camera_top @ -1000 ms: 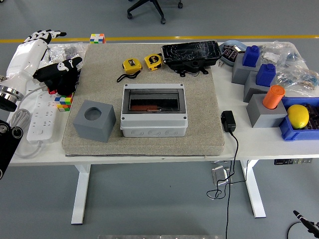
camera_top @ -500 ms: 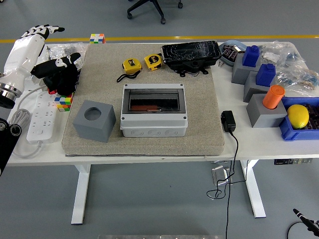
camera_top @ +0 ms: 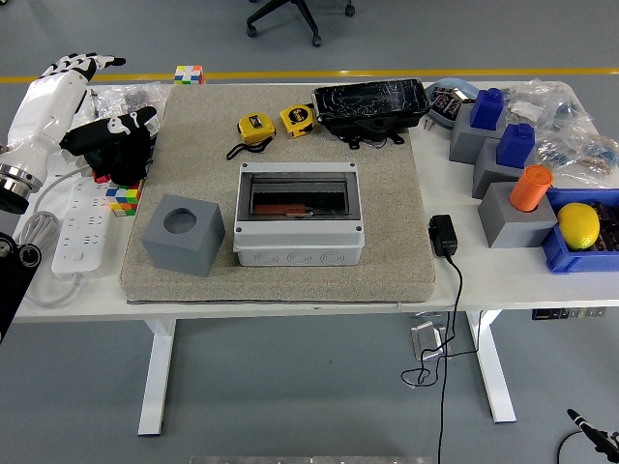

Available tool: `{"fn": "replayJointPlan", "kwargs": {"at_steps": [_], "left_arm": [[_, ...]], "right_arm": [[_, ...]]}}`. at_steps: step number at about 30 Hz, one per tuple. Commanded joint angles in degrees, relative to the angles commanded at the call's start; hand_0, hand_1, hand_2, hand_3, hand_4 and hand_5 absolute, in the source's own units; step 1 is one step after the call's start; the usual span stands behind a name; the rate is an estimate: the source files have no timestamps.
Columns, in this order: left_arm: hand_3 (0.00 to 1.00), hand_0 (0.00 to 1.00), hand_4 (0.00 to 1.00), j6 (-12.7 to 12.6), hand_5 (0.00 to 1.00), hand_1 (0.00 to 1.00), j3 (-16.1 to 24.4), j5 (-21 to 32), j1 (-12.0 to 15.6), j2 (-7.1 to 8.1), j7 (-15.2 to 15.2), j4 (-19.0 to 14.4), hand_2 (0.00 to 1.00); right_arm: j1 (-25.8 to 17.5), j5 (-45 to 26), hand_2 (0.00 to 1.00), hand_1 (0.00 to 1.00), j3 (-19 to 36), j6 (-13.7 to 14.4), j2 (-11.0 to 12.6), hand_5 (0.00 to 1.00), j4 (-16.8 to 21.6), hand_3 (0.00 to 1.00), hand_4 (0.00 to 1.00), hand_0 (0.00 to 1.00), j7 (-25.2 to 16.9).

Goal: Fetch the battery,place it into the box,close the lid of the box

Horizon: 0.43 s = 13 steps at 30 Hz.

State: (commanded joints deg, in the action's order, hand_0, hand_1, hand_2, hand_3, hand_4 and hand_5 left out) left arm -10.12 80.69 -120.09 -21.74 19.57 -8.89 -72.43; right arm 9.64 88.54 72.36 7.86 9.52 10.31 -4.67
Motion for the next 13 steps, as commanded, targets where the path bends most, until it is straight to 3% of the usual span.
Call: {"fn": "replayJointPlan", "kwargs": {"at_steps": [8,13], "left_arm": [[0.842,0.929,0.998,0.2,0.998,0.931,0.2,-0.4,0.1,-0.21,-0.7,0.0,0.89],[0.842,0.929,0.998,0.1,0.998,0.931,0.3,1.9,0.0,-0.26,-2.0,0.2,0.89]], "right_arm": [[-0.1,0.8,0.82,0.888,0.9,0.0,0.0,0.998,0.0,0.913,0.998,0.907,0.1],[0.3,0.8,0.82,0.888,1.1,-0.1,-0.1,0.998,0.0,0.913,0.998,0.907,0.2]]}}
